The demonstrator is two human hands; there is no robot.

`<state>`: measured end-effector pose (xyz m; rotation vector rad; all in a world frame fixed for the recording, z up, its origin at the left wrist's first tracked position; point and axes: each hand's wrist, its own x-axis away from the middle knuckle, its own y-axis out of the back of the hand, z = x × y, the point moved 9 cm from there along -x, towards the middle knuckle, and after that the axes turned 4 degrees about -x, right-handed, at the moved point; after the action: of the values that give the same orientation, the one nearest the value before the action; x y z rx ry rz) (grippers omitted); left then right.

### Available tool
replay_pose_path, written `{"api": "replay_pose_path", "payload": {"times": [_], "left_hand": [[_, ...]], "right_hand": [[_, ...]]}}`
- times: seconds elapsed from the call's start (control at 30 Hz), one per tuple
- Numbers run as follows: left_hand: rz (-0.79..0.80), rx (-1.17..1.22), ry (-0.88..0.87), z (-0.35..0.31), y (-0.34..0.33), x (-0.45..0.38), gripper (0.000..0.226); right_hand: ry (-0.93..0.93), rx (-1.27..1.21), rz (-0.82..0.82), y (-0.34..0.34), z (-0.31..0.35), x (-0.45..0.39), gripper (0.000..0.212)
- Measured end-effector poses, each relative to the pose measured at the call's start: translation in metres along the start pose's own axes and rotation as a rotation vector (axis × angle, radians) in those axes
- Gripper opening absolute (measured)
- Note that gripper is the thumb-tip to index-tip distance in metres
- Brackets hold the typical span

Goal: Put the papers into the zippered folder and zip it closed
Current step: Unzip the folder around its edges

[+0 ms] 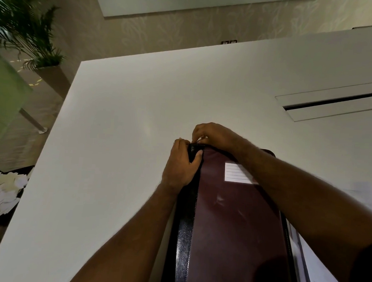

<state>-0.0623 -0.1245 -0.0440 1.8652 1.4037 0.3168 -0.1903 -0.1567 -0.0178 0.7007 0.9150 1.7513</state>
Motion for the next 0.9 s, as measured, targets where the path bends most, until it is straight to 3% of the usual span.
{"api": "replay_pose_path", "payload": {"times": [0.4,0.9], "left_hand": [[0.038,-0.016,-0.021,0.004,-0.005,-0.002,0.060],[0.039,-0.081,-0.067,0.003,-0.008,-0.006,0.035]], "right_hand": [[0.159,0.451,0.005,0.000,0.021,0.013,0.008],[0.175,0.529,-0.012,0.014,0.006,0.030,0.016]]}}
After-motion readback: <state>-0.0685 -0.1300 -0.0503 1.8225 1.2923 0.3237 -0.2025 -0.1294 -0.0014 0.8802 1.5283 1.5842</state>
